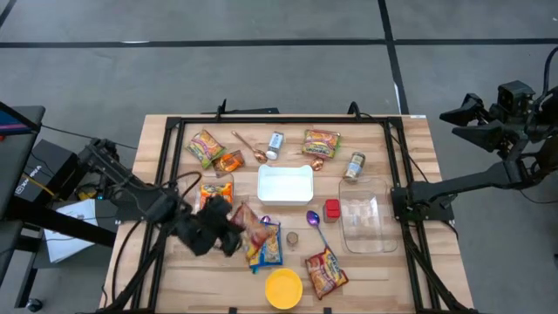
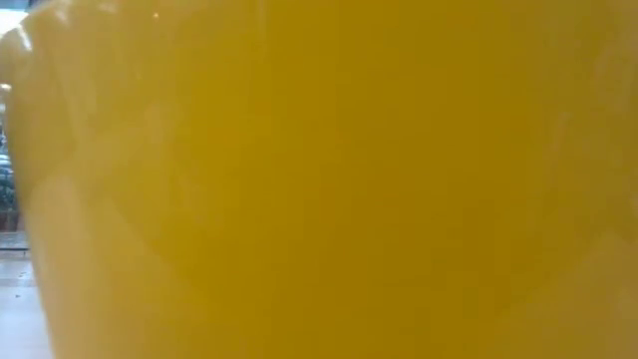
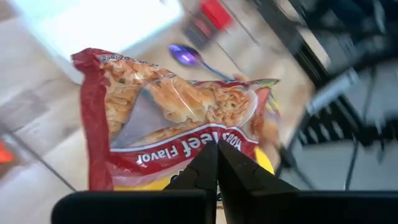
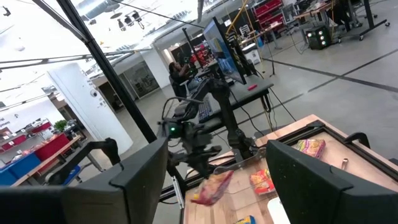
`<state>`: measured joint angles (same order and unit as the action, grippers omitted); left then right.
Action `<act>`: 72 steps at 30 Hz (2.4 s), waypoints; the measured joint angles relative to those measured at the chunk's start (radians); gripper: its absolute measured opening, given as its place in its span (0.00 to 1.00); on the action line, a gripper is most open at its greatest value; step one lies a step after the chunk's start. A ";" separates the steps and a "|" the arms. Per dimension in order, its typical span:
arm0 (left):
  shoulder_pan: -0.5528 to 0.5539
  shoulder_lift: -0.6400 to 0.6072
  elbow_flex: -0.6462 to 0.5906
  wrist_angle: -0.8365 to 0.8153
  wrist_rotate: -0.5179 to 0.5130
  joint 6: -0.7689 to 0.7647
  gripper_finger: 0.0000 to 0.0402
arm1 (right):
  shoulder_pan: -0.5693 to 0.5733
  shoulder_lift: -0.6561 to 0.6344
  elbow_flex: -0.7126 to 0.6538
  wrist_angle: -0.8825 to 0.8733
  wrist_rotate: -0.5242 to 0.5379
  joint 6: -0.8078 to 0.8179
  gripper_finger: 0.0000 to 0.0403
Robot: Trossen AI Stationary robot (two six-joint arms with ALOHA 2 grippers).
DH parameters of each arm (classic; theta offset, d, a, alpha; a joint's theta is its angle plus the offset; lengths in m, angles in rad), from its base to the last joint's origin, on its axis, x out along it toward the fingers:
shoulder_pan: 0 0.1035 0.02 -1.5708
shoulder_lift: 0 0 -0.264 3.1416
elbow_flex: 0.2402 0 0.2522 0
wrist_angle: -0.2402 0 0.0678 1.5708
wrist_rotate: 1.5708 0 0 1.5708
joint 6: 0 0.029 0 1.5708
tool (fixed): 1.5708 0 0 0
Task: Pick & Place Food Item
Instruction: Put the left red noodle pack into the left transparent bin
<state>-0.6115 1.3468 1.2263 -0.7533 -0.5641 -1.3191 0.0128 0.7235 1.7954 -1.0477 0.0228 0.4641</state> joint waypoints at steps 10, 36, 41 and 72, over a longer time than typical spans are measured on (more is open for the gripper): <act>0.035 0.000 0.000 -0.229 -0.083 -0.390 0.00 | 0.000 0.000 0.000 0.000 0.000 0.000 0.66; 0.011 -0.167 -0.024 -0.587 -0.042 -0.571 0.00 | 0.000 0.000 0.000 -0.007 0.001 0.011 0.66; 0.011 -0.204 -0.142 -0.474 -0.008 -0.575 0.00 | 0.000 0.000 0.000 -0.011 0.003 0.015 0.66; -0.002 -0.218 -0.375 -0.338 0.174 -0.596 0.00 | 0.000 -0.001 0.000 -0.015 0.004 0.060 0.66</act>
<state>-0.6132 1.1286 0.8509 -1.0915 -0.3896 -1.9151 0.0128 0.7229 1.7954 -1.0626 0.0269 0.5240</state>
